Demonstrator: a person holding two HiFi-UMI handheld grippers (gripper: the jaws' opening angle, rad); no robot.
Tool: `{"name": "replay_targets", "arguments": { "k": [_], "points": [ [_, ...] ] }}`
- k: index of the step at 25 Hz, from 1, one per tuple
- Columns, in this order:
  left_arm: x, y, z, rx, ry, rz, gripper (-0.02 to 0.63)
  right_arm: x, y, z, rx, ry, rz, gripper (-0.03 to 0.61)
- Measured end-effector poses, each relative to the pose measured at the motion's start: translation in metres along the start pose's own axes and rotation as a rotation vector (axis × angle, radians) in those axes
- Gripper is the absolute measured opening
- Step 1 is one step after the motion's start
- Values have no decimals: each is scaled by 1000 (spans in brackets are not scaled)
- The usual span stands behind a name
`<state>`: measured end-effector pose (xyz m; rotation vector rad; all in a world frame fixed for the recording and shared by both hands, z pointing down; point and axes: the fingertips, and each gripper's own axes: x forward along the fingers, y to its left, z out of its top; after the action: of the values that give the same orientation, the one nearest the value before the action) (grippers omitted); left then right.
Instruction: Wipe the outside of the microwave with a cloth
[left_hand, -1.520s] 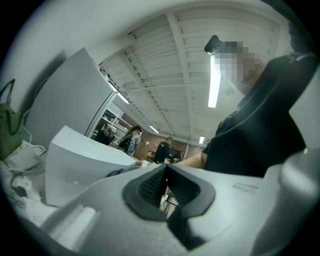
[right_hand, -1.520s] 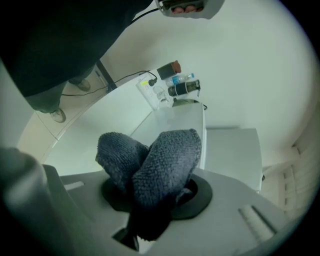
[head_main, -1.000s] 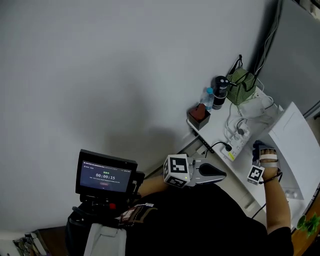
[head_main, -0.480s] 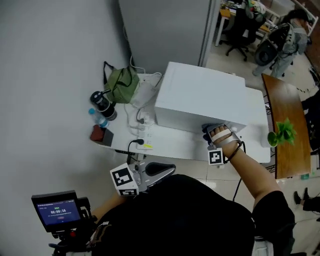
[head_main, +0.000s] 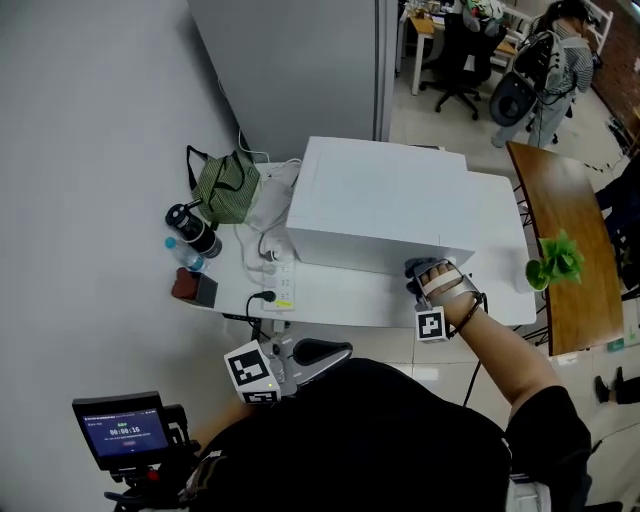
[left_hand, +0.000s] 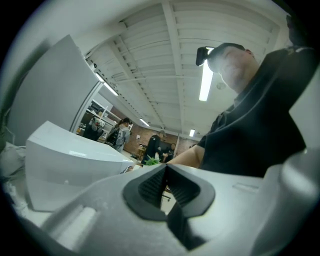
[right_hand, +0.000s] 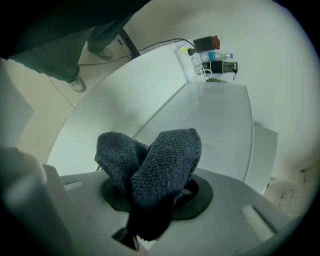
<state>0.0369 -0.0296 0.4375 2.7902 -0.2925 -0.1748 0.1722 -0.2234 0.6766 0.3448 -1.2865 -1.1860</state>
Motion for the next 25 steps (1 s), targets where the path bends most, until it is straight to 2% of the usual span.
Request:
{"name": "replay_targets", "arguments": {
  "k": [2,4,9,11,13,15,19,22,25],
  "points": [
    [-32,6,-4,-14,-33,59,3,9,-2,31,-104,-17,46,130],
    [-69,11,-5,-23,-65,132,3,27,-12,79,-182,-60,66,130],
    [-169,7,-9,-48,-108,331,3,73,-55,216,-285,-194,25,130],
    [-204,5,-13,-66,-118,400,3,85,-74,255,-327,-216,-4,130],
    [-231,3,-17,-83,-122,451,3,103,-80,278,-357,-209,-5,130],
    [-250,3,-18,-89,-115,483,3,123,-82,275,-385,-157,14,130],
    [-250,4,-18,-83,-96,486,3,131,-59,233,-434,-101,46,129],
    [-219,6,-13,-69,-82,436,3,116,-18,182,-440,-39,102,129],
    [-172,9,-7,-44,-62,351,3,95,30,113,-468,39,175,129]
  ]
}}
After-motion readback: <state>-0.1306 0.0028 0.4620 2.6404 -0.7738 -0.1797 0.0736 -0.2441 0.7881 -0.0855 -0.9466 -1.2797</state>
